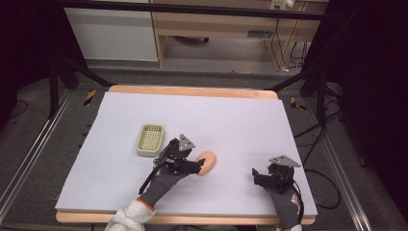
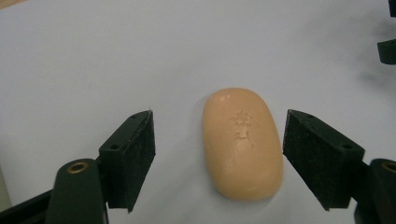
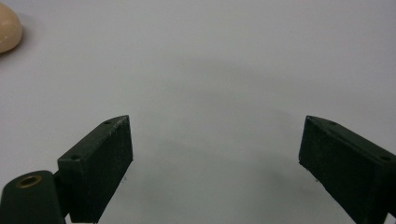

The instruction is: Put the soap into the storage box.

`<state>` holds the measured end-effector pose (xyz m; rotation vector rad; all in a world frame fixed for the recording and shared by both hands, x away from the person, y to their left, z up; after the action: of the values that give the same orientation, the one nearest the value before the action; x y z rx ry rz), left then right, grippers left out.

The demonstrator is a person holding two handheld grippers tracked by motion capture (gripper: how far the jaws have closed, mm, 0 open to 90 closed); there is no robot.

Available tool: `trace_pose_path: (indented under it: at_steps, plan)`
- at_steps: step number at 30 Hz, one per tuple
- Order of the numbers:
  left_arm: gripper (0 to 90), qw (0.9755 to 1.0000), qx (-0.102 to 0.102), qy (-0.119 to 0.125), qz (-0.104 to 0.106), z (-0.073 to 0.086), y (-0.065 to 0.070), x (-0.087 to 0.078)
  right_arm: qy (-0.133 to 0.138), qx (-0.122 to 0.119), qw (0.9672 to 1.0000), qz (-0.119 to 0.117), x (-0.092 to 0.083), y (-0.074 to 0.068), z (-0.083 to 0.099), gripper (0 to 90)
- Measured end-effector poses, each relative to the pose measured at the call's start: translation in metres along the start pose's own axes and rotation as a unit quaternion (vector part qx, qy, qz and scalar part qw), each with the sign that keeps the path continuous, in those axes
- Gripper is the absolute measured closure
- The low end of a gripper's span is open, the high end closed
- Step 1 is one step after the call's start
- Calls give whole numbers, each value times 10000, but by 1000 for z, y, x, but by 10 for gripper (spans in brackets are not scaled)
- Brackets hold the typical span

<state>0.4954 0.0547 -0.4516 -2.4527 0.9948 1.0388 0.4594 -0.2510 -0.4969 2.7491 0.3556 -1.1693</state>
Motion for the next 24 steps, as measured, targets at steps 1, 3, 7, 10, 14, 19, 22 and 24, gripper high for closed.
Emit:
trace_pose_path:
  at_steps: [1, 3, 7, 10, 14, 19, 22, 24]
  plan:
    - [245, 10000, 9, -29, -2, 0, 0, 1, -6, -13, 10000, 5, 0, 0, 0, 101]
    - [245, 10000, -3, -54, 6, -1, 0, 4, -9, -6, 10000, 9, 0, 0, 0, 101]
    - [242, 9999, -8, -100, 0, -3, 0, 8, -11, -12, 10000, 5, 0, 0, 0, 101]
    - [240, 9999, -19, -107, 11, -3, 0, 10, -9, -4, 10000, 6, 0, 0, 0, 101]
    - [229, 9998, -7, -183, 24, -4, 1, 15, -13, -3, 10000, 9, 0, 0, 0, 101]
    - [219, 9996, 28, -271, 16, -5, 2, 20, -20, 22, 10000, -4, 0, 0, 0, 101]
    - [217, 9995, 39, -310, 32, -5, 3, 23, -24, 20, 10000, -4, 0, 0, 0, 101]
    - [216, 9994, 59, -345, 29, -5, 4, 25, -25, 16, 10000, -5, 0, 0, 0, 101]
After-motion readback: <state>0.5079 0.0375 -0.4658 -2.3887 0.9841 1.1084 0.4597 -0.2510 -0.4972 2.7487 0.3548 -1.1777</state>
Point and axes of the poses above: each handheld gripper's, and its own axes: x roughly forward along the jaws, z roughly out of its underside, y roughly to its right, the point moved 3 cm from there along x, roughly forward along the jaws, and after that the axes turned 6 degrees about -y, right-handed, at the moved point
